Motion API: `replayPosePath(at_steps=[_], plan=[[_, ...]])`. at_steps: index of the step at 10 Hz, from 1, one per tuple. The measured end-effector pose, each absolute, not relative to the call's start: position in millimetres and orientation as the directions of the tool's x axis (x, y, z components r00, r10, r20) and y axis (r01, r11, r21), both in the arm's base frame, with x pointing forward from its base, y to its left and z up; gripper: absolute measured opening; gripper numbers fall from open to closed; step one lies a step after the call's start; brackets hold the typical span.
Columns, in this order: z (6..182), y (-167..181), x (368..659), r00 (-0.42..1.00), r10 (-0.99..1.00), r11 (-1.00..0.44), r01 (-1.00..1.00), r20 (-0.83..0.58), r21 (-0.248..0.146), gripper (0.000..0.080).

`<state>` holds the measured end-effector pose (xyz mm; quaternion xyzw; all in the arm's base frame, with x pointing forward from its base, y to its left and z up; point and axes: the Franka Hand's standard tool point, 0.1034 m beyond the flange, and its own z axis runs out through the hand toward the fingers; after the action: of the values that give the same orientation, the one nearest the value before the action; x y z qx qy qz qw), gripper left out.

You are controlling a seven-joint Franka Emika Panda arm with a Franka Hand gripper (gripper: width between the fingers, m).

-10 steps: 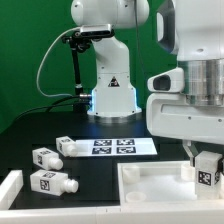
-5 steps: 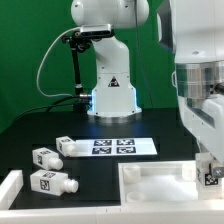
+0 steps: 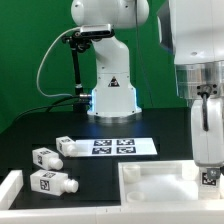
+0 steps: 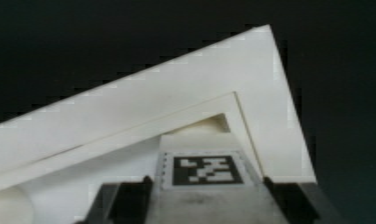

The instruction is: Assemble one leg

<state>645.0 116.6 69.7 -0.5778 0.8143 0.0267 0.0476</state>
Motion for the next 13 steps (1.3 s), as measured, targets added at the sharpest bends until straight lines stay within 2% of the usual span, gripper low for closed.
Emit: replayPosePath(at_steps=[1,2,3,4,5,6,9,10,12,13], plan=[[69.0,118,644,-0.256,-0.961,0.259,-0.966,-0.104,-0.016,0.0339],[68.0,121,641,-0.162,-0.981,0.165,-0.986,-0.102,-0.017,0.0522],[69.9,122,641,-0.035,-0.994,0.039,-0.999,-0.101,-0.036,0.0522],[75.0,122,640,0.105,-0.990,-0.100,-0.993,-0.097,-0.054,0.0623],[82.1,122,640,0.289,-0.953,-0.283,-0.956,-0.091,-0.072,0.0641],[88.0,121,640,0.408,-0.910,-0.401,-0.912,-0.081,-0.089,0.0641],[87.1,119,638,0.583,-0.810,-0.576,-0.811,-0.059,-0.103,0.0649],[84.7,117,638,0.667,-0.743,-0.661,-0.743,-0.044,-0.101,0.0649],[73.7,107,644,0.917,-0.398,-0.916,-0.397,0.024,-0.059,0.0649],[72.0,103,649,0.926,-0.374,-0.927,-0.370,0.052,-0.066,0.0649]])
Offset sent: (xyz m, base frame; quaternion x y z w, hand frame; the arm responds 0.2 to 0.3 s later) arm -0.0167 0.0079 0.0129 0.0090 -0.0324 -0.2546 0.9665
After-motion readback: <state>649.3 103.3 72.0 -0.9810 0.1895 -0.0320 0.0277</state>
